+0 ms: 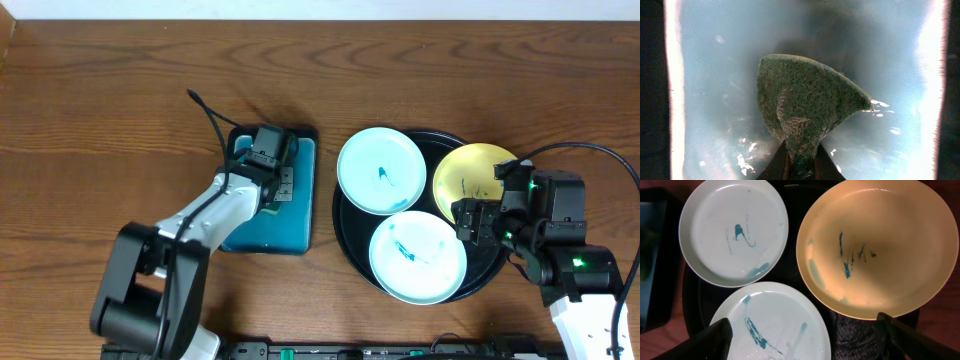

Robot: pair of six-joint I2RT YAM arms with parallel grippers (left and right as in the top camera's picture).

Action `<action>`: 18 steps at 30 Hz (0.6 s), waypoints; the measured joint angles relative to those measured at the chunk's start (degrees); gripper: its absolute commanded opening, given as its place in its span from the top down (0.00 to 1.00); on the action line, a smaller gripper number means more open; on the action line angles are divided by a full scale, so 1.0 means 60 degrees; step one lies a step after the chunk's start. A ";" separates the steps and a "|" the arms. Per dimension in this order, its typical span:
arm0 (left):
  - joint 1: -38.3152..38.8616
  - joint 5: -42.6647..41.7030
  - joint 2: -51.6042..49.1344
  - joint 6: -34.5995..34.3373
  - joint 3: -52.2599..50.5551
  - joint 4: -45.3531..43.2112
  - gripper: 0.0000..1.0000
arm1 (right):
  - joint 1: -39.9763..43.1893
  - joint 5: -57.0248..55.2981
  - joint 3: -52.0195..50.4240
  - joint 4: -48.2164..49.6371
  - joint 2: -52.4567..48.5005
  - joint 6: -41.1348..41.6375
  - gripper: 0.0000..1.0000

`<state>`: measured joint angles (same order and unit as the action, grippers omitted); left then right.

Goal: Clean dirty plates on tray and stack at the side
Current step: 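Close the left gripper on the green sponge and lift it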

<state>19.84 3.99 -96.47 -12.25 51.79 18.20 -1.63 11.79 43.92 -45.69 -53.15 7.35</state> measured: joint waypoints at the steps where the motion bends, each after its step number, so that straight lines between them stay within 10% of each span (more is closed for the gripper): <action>1: 0.0000 -0.0033 0.0168 0.0000 0.0000 0.0044 0.92 | 0.0000 0.0000 0.0000 0.0000 0.0000 0.0000 0.11; 18: 0.0018 -0.0794 0.0951 -0.0244 -0.0135 0.1035 0.63 | 0.0000 0.0000 0.0000 -0.0036 0.0000 0.0000 0.11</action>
<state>19.94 -0.78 -90.76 -13.72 50.98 24.40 -1.63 11.79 43.92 -45.91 -53.15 7.35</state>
